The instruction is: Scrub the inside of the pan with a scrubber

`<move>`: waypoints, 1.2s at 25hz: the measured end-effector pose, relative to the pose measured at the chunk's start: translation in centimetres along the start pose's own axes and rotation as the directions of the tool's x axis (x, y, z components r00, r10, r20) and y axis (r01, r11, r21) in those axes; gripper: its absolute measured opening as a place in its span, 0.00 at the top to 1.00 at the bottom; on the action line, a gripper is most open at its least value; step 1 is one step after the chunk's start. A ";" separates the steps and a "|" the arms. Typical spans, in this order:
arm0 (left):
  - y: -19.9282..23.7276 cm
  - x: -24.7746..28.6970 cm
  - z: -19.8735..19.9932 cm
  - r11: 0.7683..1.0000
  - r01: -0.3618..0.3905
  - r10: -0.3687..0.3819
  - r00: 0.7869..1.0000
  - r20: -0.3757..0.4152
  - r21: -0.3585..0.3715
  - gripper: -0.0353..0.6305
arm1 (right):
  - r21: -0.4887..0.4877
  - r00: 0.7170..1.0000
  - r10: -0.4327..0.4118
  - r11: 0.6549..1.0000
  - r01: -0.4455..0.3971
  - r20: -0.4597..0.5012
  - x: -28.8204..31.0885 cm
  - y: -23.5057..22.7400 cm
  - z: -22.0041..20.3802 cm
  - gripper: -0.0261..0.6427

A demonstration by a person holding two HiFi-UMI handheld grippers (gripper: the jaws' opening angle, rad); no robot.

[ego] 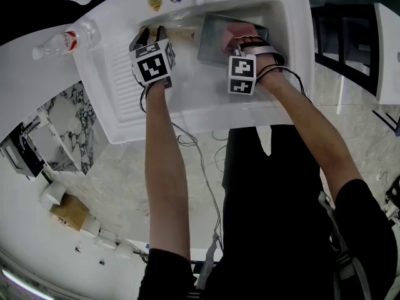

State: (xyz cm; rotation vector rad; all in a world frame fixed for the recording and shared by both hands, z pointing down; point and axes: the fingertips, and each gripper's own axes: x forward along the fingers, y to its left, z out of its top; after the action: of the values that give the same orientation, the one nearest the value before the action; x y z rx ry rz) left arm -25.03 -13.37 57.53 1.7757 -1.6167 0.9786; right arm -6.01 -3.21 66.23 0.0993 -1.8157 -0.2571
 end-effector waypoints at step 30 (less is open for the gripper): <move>0.0 0.0 0.1 1.000 -0.008 0.008 1.000 0.014 -0.007 0.71 | 0.209 0.960 0.096 0.966 -0.154 0.263 0.7 0.1 7.2 0.90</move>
State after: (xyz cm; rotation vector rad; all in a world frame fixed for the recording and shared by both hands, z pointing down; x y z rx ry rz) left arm -25.03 -13.44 57.50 1.7771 -1.6354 0.9651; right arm -13.13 -2.40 65.17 0.1160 -2.0905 0.0330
